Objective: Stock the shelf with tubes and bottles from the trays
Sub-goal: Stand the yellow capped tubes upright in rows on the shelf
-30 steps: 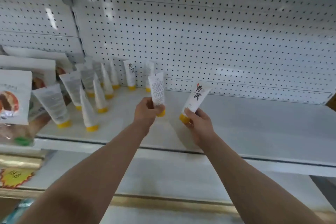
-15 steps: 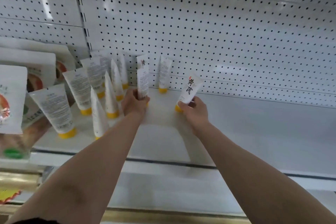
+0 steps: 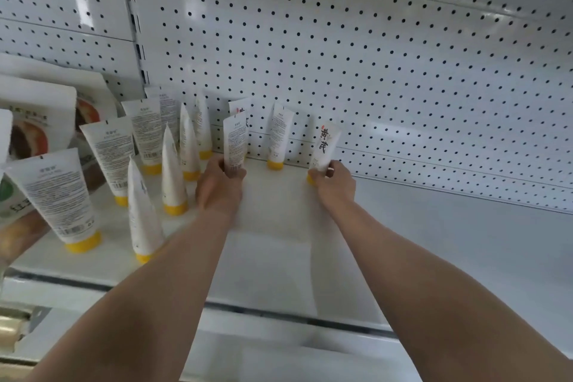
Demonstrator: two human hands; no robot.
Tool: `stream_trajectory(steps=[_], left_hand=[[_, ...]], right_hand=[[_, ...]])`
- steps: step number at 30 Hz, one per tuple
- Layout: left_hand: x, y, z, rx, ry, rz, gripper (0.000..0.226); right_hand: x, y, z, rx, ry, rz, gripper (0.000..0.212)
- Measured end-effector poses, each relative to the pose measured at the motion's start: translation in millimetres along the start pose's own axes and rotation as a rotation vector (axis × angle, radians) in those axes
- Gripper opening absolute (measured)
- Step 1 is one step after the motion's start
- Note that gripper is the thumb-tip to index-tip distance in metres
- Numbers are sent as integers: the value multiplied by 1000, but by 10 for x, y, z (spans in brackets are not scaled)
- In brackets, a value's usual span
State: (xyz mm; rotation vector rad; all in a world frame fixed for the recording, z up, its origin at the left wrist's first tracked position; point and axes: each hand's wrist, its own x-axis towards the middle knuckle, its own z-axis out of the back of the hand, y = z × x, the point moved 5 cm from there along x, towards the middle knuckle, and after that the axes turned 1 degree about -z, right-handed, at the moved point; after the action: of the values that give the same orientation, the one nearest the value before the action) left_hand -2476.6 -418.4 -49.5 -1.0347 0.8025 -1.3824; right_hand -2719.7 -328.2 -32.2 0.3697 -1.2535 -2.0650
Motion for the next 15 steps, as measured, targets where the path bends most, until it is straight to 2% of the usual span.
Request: stream_trajectory(steps=[15], left_hand=[[87, 72, -59, 79, -61, 37, 31]], right_hand=[[297, -99, -154, -137, -69, 23, 24]])
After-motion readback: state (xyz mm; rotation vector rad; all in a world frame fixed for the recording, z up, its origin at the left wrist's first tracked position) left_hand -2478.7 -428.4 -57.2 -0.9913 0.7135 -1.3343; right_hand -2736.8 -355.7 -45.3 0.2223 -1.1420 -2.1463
